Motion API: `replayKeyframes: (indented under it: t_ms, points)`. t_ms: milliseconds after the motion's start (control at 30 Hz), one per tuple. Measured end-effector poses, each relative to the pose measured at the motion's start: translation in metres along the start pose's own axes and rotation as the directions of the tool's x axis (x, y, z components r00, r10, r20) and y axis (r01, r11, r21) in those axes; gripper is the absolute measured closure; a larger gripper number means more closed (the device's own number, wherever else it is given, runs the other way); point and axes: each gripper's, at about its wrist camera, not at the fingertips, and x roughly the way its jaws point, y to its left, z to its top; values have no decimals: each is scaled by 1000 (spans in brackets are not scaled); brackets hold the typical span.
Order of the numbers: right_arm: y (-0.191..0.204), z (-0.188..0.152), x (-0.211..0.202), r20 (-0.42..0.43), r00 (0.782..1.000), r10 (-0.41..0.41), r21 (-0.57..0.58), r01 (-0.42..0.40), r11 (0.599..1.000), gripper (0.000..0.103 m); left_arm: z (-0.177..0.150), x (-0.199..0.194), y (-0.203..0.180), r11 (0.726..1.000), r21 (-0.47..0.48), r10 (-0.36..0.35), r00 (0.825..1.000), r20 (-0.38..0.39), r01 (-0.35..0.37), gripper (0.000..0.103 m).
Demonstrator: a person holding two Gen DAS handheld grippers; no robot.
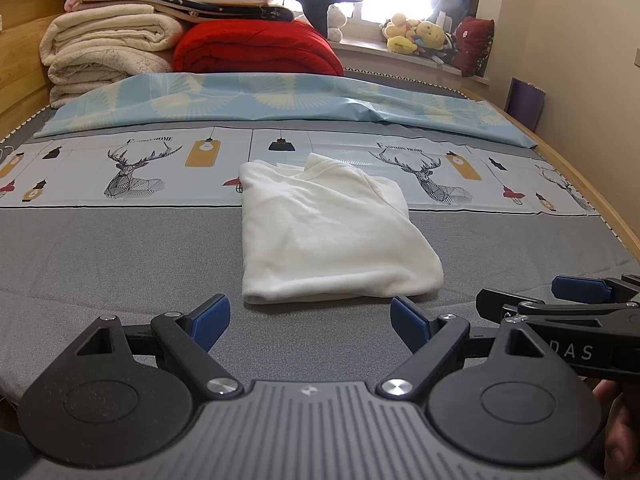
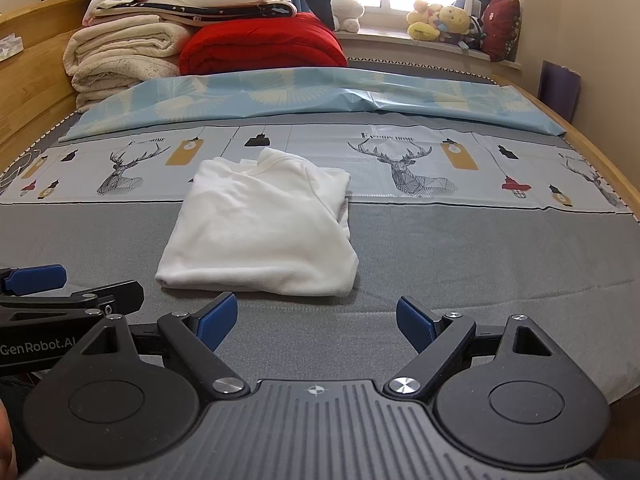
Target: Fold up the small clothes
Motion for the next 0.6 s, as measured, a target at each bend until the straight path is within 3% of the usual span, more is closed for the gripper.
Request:
replayKeyframes:
  t_ms: [600]
  points:
    - [1,-2,-1,-3,1000,-4,-5,4,1000,16,0,0,0,1000,10,-9,1000,8,9,12]
